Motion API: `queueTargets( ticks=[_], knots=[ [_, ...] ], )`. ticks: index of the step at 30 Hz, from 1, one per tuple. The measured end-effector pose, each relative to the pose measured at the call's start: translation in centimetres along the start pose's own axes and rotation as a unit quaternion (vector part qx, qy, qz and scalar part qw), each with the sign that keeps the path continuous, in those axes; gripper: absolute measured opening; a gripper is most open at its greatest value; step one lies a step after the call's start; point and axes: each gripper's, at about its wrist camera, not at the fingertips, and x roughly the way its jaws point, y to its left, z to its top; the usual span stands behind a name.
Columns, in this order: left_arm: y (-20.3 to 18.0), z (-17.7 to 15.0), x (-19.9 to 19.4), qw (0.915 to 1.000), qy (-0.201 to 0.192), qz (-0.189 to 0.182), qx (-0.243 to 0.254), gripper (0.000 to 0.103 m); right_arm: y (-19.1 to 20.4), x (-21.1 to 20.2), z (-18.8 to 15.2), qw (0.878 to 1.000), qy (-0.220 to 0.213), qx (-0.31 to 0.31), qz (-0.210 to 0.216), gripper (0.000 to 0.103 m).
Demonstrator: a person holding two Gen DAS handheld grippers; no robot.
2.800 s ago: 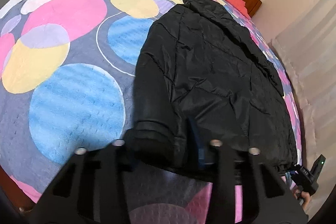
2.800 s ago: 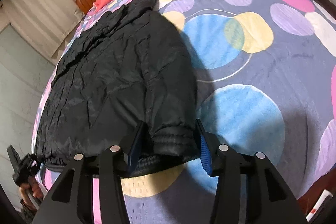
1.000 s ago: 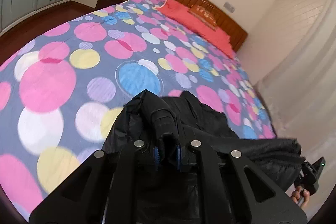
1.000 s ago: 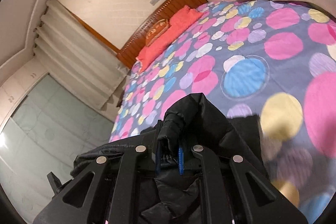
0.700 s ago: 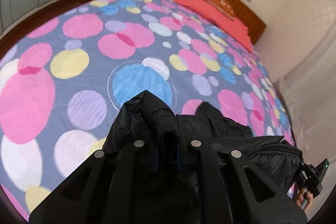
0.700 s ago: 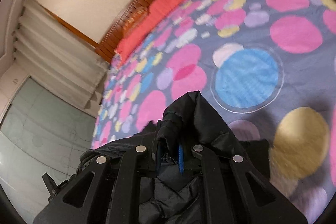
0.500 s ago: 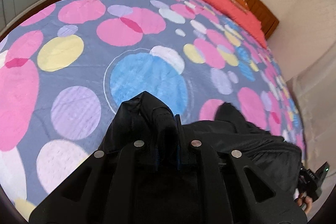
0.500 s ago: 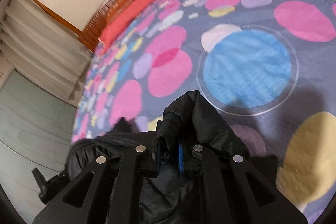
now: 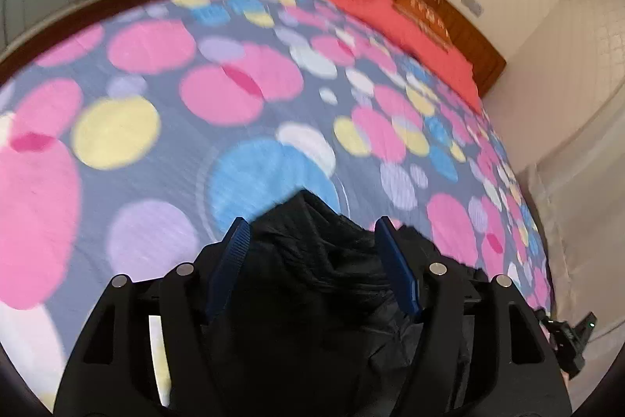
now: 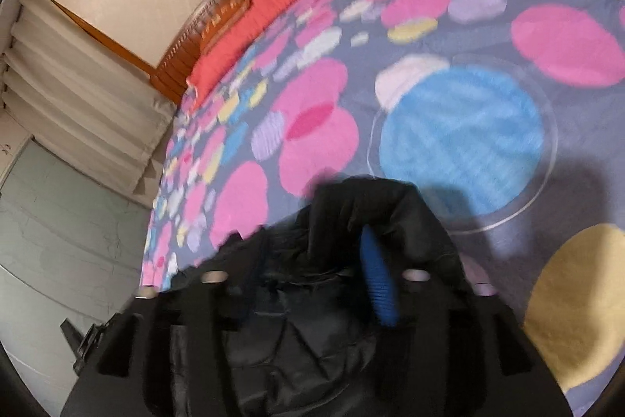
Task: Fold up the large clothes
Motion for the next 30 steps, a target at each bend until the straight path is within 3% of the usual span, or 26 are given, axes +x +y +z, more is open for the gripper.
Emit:
queueTargets(
  ticks=[2,5,7,10,13,17,21,30],
  knots=[
    [0.0,-0.3,-1.4,1.0,-0.004,-0.002,0.004,0.066,1.1,-1.7,0.1,0.999,-0.03,-0.014,-0.003,0.064],
    [-1.1,-2.3,-3.6,0.9992,-0.009,-0.01,0.039,0.066,3.0,-3.0,-0.8,0.999,-0.036,-0.037,-0.005,0.064],
    [-2.7,-5.0,-4.6,0.9968,-0.015,-0.016,0.077,0.066,5.7,-3.4,-3.0,0.996,-0.031,-0.085,-0.022,0.064],
    [-5.1,-8.7,-4.2,0.9928,-0.004,-0.03,0.116,0.066,9.4,-2.3,-7.1,0.985,-0.015,-0.165,-0.044,0.063],
    [-7.5,-10.9,-2.3,0.9873,0.003,-0.005,0.159,0.066,12.4,0.1,-10.2,0.97,0.001,-0.235,-0.065,0.063],
    [-8.5,-10.9,0.8,0.9856,-0.006,0.034,0.166,0.066,14.7,3.8,-12.0,0.96,0.013,-0.266,-0.086,0.063],
    [-7.4,-10.5,3.9,0.9881,0.012,0.055,0.143,0.066,15.0,7.0,-13.0,0.947,0.018,-0.297,-0.118,0.063],
    [-8.3,-11.3,7.2,0.9765,0.0,0.099,0.191,0.07,13.7,11.0,-13.4,0.945,0.048,-0.296,-0.131,0.065]
  ],
)
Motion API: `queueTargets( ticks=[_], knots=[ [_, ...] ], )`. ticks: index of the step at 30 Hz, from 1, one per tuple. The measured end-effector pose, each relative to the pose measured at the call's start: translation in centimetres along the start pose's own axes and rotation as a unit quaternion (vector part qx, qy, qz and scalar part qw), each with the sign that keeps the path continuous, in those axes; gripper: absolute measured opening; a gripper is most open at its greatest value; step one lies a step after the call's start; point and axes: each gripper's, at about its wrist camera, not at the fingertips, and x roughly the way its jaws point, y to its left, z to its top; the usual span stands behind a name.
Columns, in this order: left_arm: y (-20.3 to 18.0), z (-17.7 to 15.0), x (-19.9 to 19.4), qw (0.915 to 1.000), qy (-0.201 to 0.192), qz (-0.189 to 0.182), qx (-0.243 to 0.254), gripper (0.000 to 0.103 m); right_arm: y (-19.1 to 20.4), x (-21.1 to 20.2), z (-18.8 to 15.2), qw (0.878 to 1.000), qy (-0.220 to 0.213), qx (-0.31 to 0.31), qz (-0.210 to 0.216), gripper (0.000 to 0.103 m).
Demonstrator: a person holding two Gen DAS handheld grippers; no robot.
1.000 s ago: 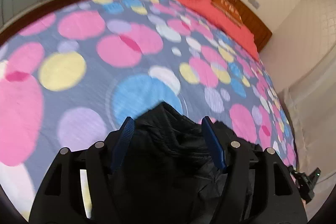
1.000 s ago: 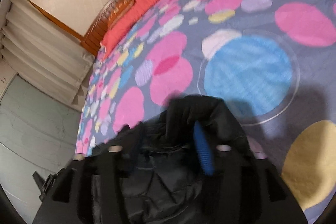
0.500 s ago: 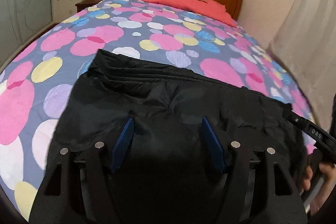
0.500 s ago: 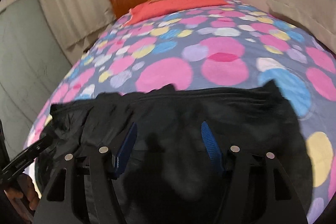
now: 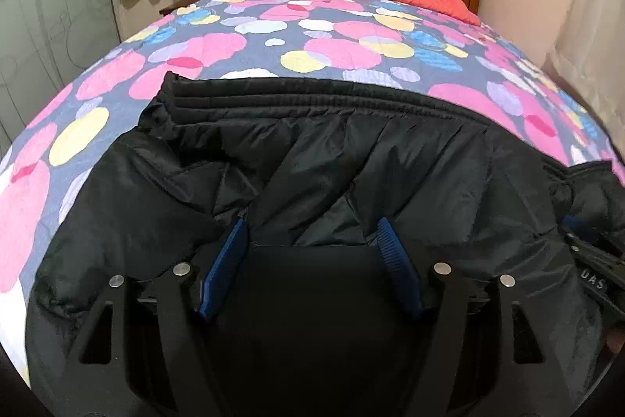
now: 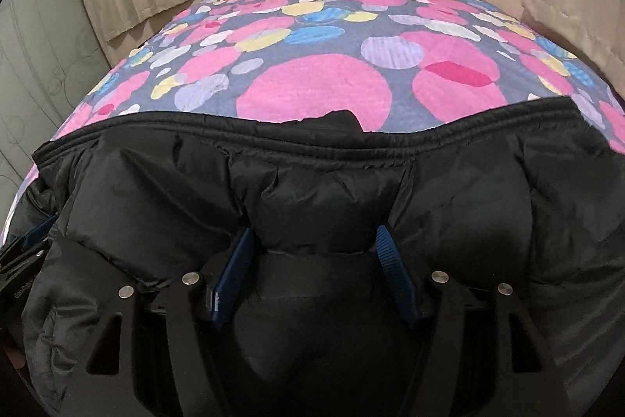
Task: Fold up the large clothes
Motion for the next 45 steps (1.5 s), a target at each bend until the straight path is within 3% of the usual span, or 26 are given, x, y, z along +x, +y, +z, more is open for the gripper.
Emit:
queueTargets(
  ticks=[14,18,20,23,27,29,32,39,45],
  knots=[
    [-0.9,-0.9,1.3,0.9994,-0.016,0.023,0.02,0.069,0.4,0.9,-0.7,0.999,-0.03,-0.005,-0.016,0.065],
    [-0.3,-0.2,-0.1,0.9997,0.014,0.003,0.017,0.068,-0.3,-0.7,0.2,1.0,-0.007,-0.002,0.002,0.066],
    [0.9,0.2,-2.0,0.9994,0.029,-0.019,0.0,0.068,-1.6,-3.5,0.7,1.0,-0.028,0.006,0.005,0.066],
    [3.2,0.7,-4.5,0.9986,-0.002,-0.035,-0.039,0.072,-4.1,-6.4,1.3,0.998,-0.054,0.023,-0.016,0.066],
    [5.2,0.4,-3.2,0.999,0.001,0.011,-0.044,0.072,-7.7,-6.8,1.0,0.995,-0.05,0.019,-0.085,0.066],
    [5.7,-0.2,-2.1,0.9987,0.009,0.017,-0.048,0.072,-9.3,-5.8,0.5,0.995,-0.034,0.032,-0.087,0.066],
    [4.6,-1.0,-1.0,0.999,0.003,0.045,-0.006,0.075,-10.7,-3.0,-0.6,0.995,-0.001,0.042,-0.086,0.067],
    [5.1,-1.6,0.5,0.9994,-0.002,0.03,-0.019,0.076,-11.2,-1.6,-2.2,0.995,-0.025,0.057,-0.078,0.071],
    [4.6,-1.5,1.0,0.9989,-0.002,0.046,-0.01,0.077,-11.2,-1.6,-2.1,0.995,-0.027,0.057,-0.082,0.072]
  ],
)
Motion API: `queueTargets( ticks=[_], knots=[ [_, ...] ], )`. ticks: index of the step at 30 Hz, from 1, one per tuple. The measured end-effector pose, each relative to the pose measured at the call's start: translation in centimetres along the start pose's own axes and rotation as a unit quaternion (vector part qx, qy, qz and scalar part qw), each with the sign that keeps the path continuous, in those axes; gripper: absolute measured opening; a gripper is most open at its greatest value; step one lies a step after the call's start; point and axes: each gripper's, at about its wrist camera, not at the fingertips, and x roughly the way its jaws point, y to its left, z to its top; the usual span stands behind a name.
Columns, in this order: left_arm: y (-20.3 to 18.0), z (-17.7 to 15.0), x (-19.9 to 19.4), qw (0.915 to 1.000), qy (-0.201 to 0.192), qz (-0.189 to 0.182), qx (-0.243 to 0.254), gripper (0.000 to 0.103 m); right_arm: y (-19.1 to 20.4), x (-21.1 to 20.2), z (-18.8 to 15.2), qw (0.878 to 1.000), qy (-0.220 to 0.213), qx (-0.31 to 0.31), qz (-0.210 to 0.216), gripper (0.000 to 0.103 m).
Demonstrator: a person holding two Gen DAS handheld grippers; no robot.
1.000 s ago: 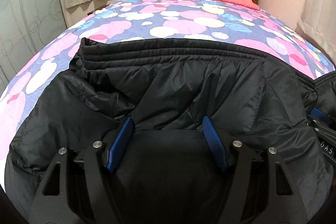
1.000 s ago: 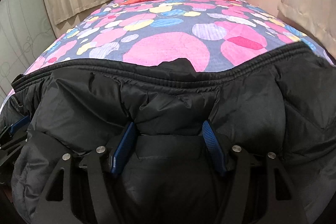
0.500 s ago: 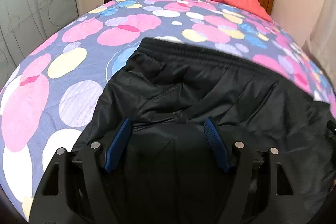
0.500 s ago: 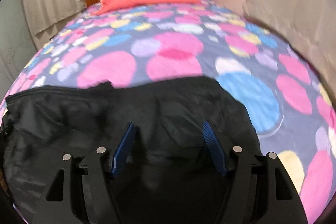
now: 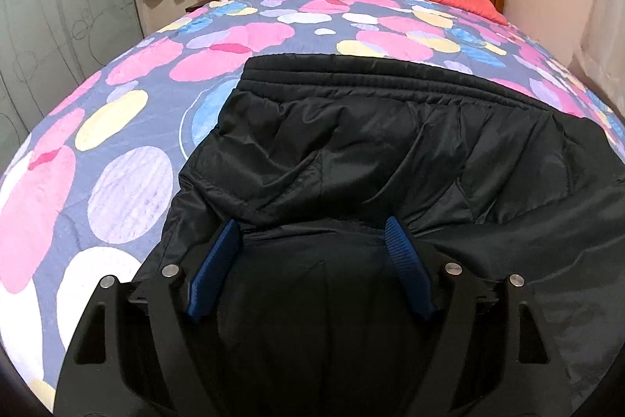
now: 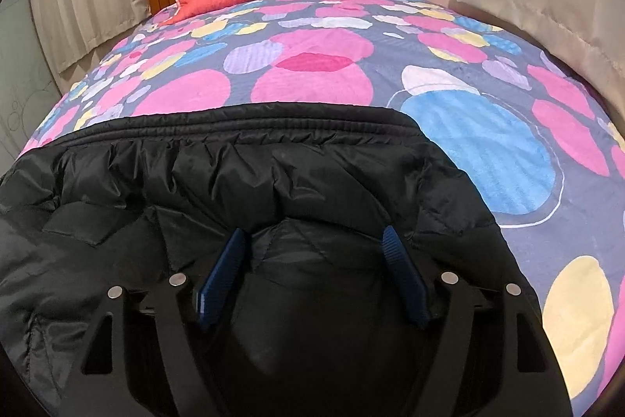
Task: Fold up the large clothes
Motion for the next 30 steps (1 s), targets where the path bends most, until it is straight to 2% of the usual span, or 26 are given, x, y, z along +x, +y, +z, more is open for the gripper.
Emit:
queueTargets(
  ticks=[5,8,12,17,20,23,24,25,28,30],
  knots=[
    [1.0,0.7,-2.0,0.9996,0.025,-0.013,-0.004,0.077,-0.2,-2.3,0.5,1.0,0.01,0.003,-0.006,0.073],
    [2.4,0.4,-4.3,0.999,0.024,-0.032,-0.022,0.079,-1.5,-6.0,-0.2,1.0,-0.002,0.021,0.01,0.074],
    [6.2,-1.8,-8.3,0.9941,0.016,-0.052,-0.094,0.08,-4.3,-9.8,-2.2,0.999,-0.01,0.048,0.015,0.078],
    [10.1,-6.5,-11.3,0.9835,0.024,-0.049,-0.172,0.085,-8.8,-12.5,-6.2,0.993,0.01,0.112,0.026,0.078],
    [11.5,-9.7,-12.2,0.9729,0.037,-0.068,-0.218,0.086,-11.1,-13.5,-9.0,0.985,0.023,0.167,0.045,0.078],
    [11.8,-12.7,-11.8,0.9567,0.053,-0.118,-0.261,0.088,-12.3,-13.2,-11.8,0.968,0.05,0.227,0.092,0.078],
    [11.5,-13.1,-11.7,0.9566,0.052,-0.119,-0.261,0.089,-12.3,-12.9,-12.4,0.964,0.057,0.238,0.101,0.078],
    [11.1,-13.2,-11.9,0.9604,0.04,-0.111,-0.252,0.09,-12.1,-12.6,-13.1,0.96,0.061,0.248,0.111,0.078],
    [9.8,-12.8,-11.5,0.9628,0.037,-0.117,-0.241,0.092,-10.9,-12.5,-13.1,0.964,0.047,0.243,0.101,0.08],
    [9.3,-12.3,-11.1,0.9642,0.036,-0.105,-0.241,0.092,-10.1,-11.8,-12.9,0.959,0.055,0.251,0.12,0.08]
  ],
)
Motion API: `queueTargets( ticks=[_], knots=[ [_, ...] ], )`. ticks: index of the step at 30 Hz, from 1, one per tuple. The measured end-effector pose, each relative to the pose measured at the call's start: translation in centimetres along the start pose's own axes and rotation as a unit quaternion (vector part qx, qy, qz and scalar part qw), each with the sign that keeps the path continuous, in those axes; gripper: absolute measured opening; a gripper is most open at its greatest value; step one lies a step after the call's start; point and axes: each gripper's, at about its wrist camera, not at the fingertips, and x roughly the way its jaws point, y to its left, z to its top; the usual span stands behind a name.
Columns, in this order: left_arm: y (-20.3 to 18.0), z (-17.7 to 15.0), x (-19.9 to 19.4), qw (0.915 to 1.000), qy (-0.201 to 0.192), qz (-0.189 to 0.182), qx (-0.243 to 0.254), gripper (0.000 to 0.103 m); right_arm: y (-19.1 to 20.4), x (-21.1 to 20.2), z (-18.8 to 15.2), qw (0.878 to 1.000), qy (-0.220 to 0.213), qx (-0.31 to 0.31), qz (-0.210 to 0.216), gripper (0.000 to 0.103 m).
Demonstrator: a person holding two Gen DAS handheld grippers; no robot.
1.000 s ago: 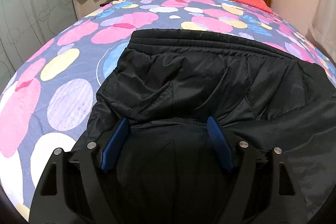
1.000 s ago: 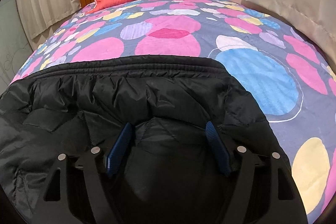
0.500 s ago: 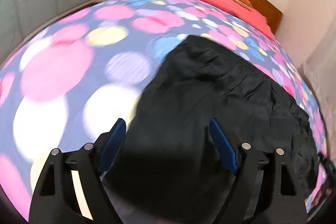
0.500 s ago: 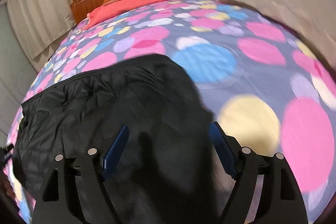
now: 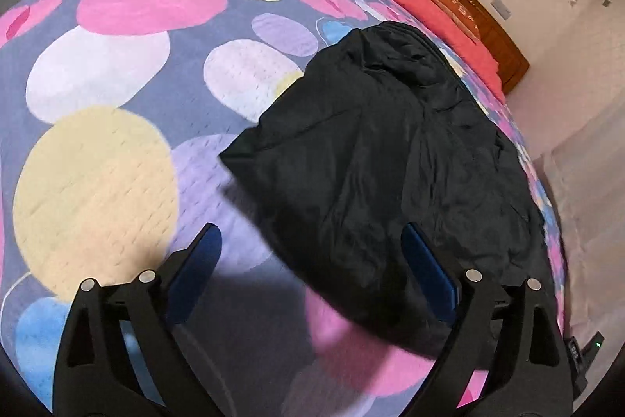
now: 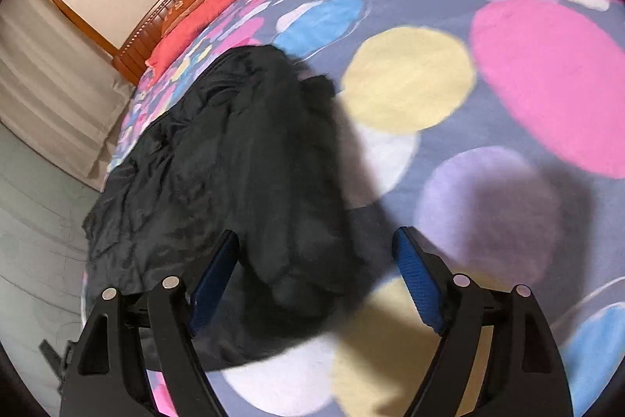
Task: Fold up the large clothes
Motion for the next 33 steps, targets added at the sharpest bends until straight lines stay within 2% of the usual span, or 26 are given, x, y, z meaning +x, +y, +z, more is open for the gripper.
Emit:
queueTargets(
  ticks=[3,4,5,6,7,9,12,15,19,33],
  knots=[
    [0.3,0.8,0.7,0.9998,-0.007,0.007,-0.018,0.092,1.0,1.0,-0.1,1.0,-0.007,-0.002,-0.006,0.08],
    [0.4,1.0,0.8,0.9995,-0.011,0.011,-0.027,0.089,1.3,1.3,-0.2,1.0,-0.012,-0.003,-0.014,0.079],
    [0.5,1.1,0.9,0.9993,-0.014,0.015,-0.031,0.08,1.6,1.5,-0.4,1.0,-0.018,-0.001,-0.019,0.079],
    [0.3,1.4,1.0,0.9993,-0.014,0.013,-0.032,0.067,1.9,1.7,-0.5,0.999,-0.024,-0.003,-0.026,0.076],
    [0.1,1.5,1.3,0.9995,-0.01,0.001,-0.031,0.058,2.2,1.7,-0.6,0.999,-0.031,-0.007,-0.036,0.073],
    [-0.4,1.3,1.4,0.9996,-0.009,-0.003,-0.027,0.041,2.5,1.6,-0.9,0.998,-0.042,-0.01,-0.034,0.055],
    [-1.5,1.1,1.3,0.9998,-0.019,0.005,0.0,0.029,2.4,1.4,-0.9,0.999,-0.046,-0.002,-0.022,0.042],
    [-1.7,0.8,0.8,0.9996,-0.025,0.005,0.013,0.024,2.1,1.0,-1.0,0.999,-0.05,-0.001,-0.012,0.034],
    [-1.5,0.5,-0.1,0.9993,-0.032,0.003,0.021,0.021,2.1,0.3,-1.3,0.999,-0.051,0.001,-0.004,0.03],
    [0.7,-3.2,-5.0,0.9986,-0.029,0.014,0.042,0.02,0.6,-3.2,-4.5,0.999,-0.041,-0.009,0.002,0.029]
  ],
)
